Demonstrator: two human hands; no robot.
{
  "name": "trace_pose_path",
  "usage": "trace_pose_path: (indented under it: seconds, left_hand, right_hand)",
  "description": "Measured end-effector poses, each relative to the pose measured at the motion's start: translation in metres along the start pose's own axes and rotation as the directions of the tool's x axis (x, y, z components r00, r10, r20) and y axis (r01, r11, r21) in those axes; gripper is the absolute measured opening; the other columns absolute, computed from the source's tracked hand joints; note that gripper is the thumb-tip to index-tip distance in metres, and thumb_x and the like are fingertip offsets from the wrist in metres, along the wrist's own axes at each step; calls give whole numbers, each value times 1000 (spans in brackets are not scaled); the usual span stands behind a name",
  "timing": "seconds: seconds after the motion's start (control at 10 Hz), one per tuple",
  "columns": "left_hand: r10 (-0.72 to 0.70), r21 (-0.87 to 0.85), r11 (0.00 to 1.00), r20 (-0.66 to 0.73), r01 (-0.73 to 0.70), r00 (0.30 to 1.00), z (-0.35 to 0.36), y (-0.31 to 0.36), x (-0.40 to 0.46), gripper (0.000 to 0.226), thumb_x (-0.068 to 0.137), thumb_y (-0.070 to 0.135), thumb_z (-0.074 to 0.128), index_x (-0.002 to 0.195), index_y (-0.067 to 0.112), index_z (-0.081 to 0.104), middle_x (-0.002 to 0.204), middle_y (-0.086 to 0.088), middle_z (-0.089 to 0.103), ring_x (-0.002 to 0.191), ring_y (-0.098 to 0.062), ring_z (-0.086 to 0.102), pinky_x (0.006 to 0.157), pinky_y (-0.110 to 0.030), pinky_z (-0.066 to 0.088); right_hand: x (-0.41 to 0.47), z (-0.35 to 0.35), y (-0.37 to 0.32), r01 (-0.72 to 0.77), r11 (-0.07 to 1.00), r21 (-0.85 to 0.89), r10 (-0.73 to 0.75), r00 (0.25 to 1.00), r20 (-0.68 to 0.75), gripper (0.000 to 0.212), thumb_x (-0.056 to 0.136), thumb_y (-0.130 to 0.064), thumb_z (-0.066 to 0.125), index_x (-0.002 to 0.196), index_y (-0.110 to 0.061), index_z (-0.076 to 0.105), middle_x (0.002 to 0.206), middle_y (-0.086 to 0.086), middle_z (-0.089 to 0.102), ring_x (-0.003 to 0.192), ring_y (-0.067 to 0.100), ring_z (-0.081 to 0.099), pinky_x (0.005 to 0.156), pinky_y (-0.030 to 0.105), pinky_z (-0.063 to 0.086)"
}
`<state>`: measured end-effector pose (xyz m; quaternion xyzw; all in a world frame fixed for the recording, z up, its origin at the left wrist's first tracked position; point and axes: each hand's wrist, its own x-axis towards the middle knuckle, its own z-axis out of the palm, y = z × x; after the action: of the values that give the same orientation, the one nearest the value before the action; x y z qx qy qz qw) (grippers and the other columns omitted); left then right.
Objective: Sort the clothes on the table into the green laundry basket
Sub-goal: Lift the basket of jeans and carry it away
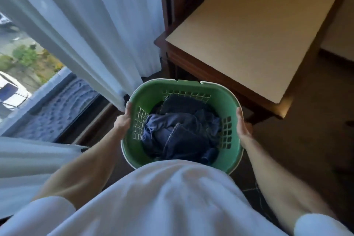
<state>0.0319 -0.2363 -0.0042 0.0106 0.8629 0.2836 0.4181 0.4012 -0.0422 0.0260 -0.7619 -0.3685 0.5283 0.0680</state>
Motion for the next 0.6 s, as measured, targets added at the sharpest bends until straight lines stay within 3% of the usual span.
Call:
trace_pose_path:
  seconds: [0.1, 0.2, 0.3, 0.4, 0.5, 0.6]
  left_hand:
    - [89, 64, 994, 24, -91, 996, 18, 37, 4, 113, 66, 103, 26, 100, 2, 64, 101, -18, 69, 87, -34, 69, 86, -50, 60]
    - [106, 195, 973, 95, -122, 990, 25, 60, 24, 124, 52, 110, 19, 99, 5, 68, 97, -20, 70, 86, -37, 70, 84, -52, 60]
    - [150, 286, 935, 218, -210, 964, 34, 83, 65, 135, 46, 112, 15, 103, 3, 70, 97, -22, 70, 88, -37, 70, 87, -54, 59]
    - [95, 390, 898, 283, -205, 954, 38, 104, 125, 148, 40, 114, 11, 116, 0, 66, 108, -25, 69, 97, -39, 70, 94, -54, 56]
    - [87, 462, 848, 360, -259, 929, 35, 114, 124, 131, 59, 107, 16, 123, 4, 66, 117, -23, 69, 105, -41, 69, 91, -48, 57]
    - [87, 503, 823, 345, -262, 935, 43, 115, 161, 130, 58, 107, 19, 127, 7, 63, 124, -20, 67, 112, -41, 66, 93, -50, 57]
  right_hand:
    - [-10, -6, 5, 41, 988, 149, -52, 996, 75, 81, 97, -70, 23, 156, -14, 27, 160, 14, 24, 143, 37, 33, 113, 51, 32]
    - [-16, -3, 29, -63, 967, 247, 58, 998, 28, 79, 97, -70, 25, 155, -15, 30, 161, 14, 26, 146, 38, 30, 116, 52, 27]
    - [-5, 11, 50, -145, 932, 332, 197, 972, -130, 99, 72, -93, 38, 121, -10, 62, 118, 16, 64, 103, 33, 64, 86, 46, 55]
    - [-12, 42, 54, -241, 892, 382, 340, 915, -216, 77, 82, -85, 42, 93, -11, 60, 86, 9, 60, 72, 22, 59, 60, 33, 49]
    - [-26, 56, 44, -200, 901, 384, 333, 887, -320, 72, 85, -82, 42, 94, -13, 59, 90, 10, 60, 76, 22, 60, 72, 37, 53]
    - [-6, 69, 49, -252, 872, 418, 372, 898, -235, 105, 69, -96, 35, 131, -13, 56, 125, 15, 60, 109, 31, 61, 82, 41, 46]
